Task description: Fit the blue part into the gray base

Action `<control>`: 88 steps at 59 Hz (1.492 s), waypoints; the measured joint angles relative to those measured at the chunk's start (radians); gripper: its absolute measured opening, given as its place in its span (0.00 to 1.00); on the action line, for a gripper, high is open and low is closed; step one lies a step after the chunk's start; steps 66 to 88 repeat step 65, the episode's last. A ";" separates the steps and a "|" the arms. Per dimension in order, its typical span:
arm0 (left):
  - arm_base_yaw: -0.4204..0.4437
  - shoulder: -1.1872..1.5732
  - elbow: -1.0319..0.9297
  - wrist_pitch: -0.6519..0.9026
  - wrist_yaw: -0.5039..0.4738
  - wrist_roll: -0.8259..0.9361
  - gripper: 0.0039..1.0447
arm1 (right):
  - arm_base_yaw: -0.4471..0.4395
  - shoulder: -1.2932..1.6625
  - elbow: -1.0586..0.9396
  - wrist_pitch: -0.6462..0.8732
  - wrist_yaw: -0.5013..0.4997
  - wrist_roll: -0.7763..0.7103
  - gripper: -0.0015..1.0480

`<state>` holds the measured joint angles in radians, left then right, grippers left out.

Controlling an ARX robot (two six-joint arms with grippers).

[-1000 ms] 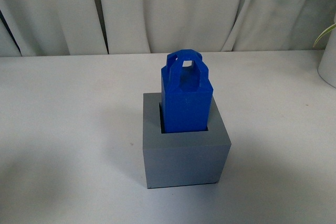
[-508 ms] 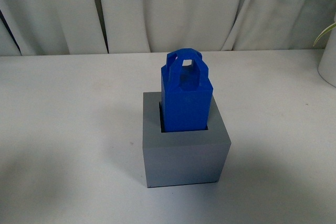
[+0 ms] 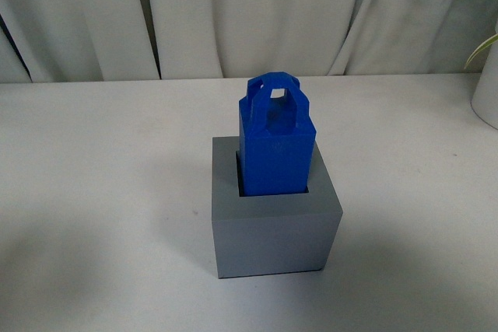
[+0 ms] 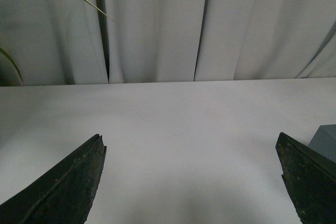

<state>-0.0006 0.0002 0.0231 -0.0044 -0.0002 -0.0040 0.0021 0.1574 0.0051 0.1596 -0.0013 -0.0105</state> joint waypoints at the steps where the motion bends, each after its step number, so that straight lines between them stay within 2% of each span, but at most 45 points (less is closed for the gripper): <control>1: 0.000 0.000 0.000 0.000 0.000 0.000 0.94 | 0.000 -0.027 0.001 -0.037 0.000 0.000 0.02; 4: 0.000 0.000 0.000 0.000 0.000 0.000 0.94 | 0.000 -0.114 0.001 -0.147 -0.001 0.000 0.02; 11: 0.000 0.000 0.000 0.000 0.000 0.000 0.94 | 0.000 -0.152 0.001 -0.156 0.000 -0.001 0.03; 43: 0.000 0.000 0.000 0.000 0.000 0.000 0.94 | 0.000 -0.153 0.001 -0.158 -0.001 0.000 0.95; 48: 0.000 0.000 0.000 0.000 0.000 0.000 0.94 | 0.000 -0.153 0.001 -0.158 -0.001 0.000 0.92; 88: 0.000 0.000 0.000 0.000 0.000 0.000 0.94 | 0.000 -0.153 0.001 -0.158 -0.001 0.000 0.93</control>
